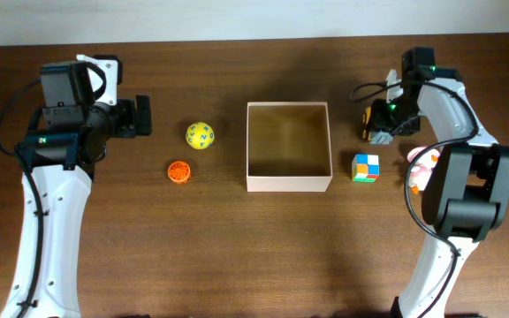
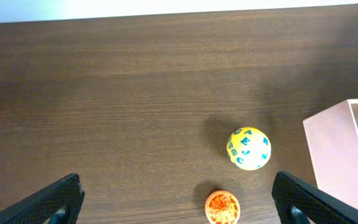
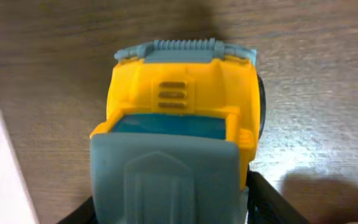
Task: Pack container
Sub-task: 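Carry the truck into the pink box and release it, then move the right gripper to the white duck toy and grasp it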
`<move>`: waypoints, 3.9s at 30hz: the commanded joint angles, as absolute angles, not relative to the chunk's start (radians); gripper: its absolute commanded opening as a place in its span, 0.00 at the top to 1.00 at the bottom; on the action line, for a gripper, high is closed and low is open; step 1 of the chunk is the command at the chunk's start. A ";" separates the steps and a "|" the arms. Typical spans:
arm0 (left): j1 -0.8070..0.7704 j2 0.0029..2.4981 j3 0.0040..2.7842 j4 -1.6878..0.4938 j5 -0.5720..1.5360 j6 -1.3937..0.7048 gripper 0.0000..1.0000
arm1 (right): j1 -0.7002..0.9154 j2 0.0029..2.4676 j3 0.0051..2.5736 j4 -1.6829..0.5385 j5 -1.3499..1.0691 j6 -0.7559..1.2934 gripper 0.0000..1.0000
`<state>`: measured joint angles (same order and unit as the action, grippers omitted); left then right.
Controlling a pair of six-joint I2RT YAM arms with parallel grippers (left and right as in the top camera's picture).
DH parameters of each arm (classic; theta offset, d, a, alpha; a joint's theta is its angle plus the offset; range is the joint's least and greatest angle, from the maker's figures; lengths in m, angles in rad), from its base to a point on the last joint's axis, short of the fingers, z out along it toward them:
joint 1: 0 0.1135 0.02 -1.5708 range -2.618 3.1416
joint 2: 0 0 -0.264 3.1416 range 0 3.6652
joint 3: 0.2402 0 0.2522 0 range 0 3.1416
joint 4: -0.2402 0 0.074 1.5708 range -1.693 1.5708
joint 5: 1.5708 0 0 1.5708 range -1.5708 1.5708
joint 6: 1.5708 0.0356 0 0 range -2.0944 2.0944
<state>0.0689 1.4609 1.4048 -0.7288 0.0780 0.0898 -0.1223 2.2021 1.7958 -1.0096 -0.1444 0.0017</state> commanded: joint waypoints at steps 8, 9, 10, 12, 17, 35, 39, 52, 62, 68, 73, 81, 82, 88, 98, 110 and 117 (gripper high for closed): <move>0.073 1.464 1.428 -0.731 0.081 0.110 0.01 | -0.032 2.092 2.126 -1.271 -0.148 0.049 0.62; 0.073 1.464 1.428 -0.731 0.081 0.110 0.01 | -0.011 2.085 2.157 -1.301 -0.147 0.061 0.62; 0.073 1.464 1.428 -0.731 0.081 0.110 0.01 | 0.018 2.077 2.191 -1.338 -0.147 0.065 0.63; 0.073 1.464 1.428 -0.731 0.082 0.110 0.01 | 0.073 2.064 2.239 -1.391 -0.146 0.071 0.63; 0.073 1.464 1.428 -0.733 0.081 0.110 0.01 | 0.202 2.061 2.273 -1.475 -0.146 0.191 0.67; 0.073 1.464 1.428 -0.735 0.081 0.110 0.01 | 0.339 2.066 1.753 -1.111 -0.066 0.368 0.66; 0.073 1.464 1.428 -0.735 0.082 0.110 0.01 | 0.327 2.066 1.710 -1.015 -0.037 0.342 0.57; 0.072 1.465 1.428 -0.746 0.081 0.110 0.01 | 0.342 2.064 1.761 -1.007 0.059 0.194 0.36; 0.071 1.465 1.428 -0.750 0.078 0.110 0.01 | 0.346 1.977 2.064 -1.209 0.058 0.191 0.30; 0.071 1.465 1.428 -0.751 0.077 0.110 0.01 | 0.229 1.888 2.218 -1.363 0.058 0.196 0.26; 0.071 1.465 1.428 -0.750 0.077 0.110 0.01 | 0.012 1.852 2.219 -1.483 0.057 0.215 0.25; 0.071 1.465 1.428 -0.749 0.077 0.110 0.01 | -0.247 1.865 2.011 -1.502 0.053 0.189 0.24; 0.071 1.465 1.428 -0.749 0.077 0.110 0.01 | -0.263 1.865 1.946 -1.483 0.052 0.182 0.24; 0.071 1.465 1.428 -0.748 0.077 0.110 0.01 | -0.268 1.865 1.654 -1.327 0.015 0.151 0.22; 0.071 1.465 1.428 -0.749 0.078 0.110 0.01 | -0.283 1.865 1.380 -1.126 -0.014 0.136 0.21; 0.071 1.465 1.428 -0.750 0.082 0.110 0.01 | -0.308 1.865 1.236 -0.885 -0.018 0.218 0.53; 0.071 1.465 1.428 -0.757 0.082 0.110 0.01 | -0.308 1.865 1.245 -0.848 -0.014 0.218 0.85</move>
<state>0.0715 1.4609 1.4048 -0.7528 0.0776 0.0898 -0.3027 1.8690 1.2358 -0.8566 -0.0086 0.2070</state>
